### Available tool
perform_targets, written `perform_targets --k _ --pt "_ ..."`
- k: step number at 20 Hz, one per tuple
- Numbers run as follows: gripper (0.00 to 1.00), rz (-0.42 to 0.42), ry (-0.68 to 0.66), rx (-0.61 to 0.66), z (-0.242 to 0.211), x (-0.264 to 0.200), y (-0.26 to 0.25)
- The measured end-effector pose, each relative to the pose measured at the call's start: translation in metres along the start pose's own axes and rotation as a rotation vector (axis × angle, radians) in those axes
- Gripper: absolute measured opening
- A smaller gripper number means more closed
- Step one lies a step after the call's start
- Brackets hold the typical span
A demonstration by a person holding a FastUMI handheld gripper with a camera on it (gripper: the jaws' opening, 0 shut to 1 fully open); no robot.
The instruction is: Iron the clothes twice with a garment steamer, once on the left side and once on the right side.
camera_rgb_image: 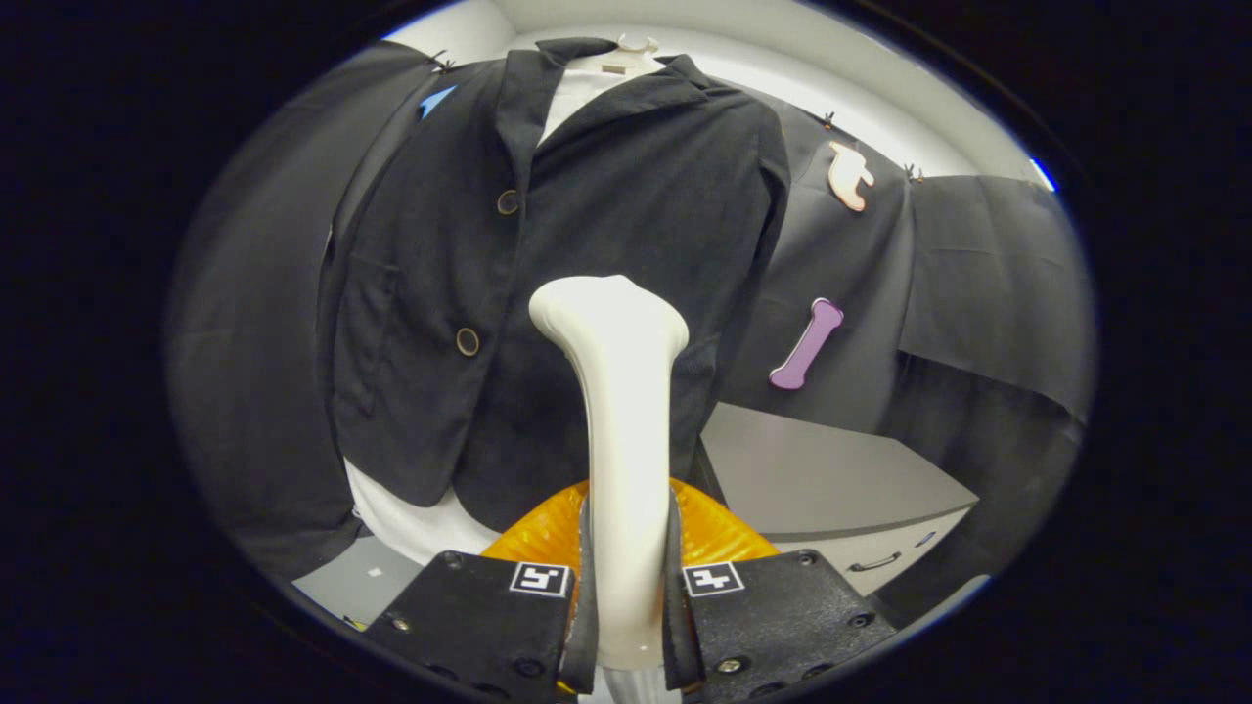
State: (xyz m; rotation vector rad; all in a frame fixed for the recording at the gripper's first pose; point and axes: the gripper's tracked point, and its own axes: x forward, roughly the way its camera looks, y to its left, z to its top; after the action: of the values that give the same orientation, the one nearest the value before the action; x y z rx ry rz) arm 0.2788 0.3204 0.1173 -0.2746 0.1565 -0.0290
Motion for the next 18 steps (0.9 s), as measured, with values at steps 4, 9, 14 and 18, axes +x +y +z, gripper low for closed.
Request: perform_targets --k 4,9,14,18 --pt "0.29 0.009 0.022 -0.019 -0.023 -0.004 0.010" --pt "0.29 0.035 0.084 -0.046 -0.060 -0.010 0.023" --pt "0.29 0.047 0.152 -0.070 -0.099 -0.011 0.028" --pt "0.29 0.068 0.209 -0.087 -0.125 -0.007 0.028"
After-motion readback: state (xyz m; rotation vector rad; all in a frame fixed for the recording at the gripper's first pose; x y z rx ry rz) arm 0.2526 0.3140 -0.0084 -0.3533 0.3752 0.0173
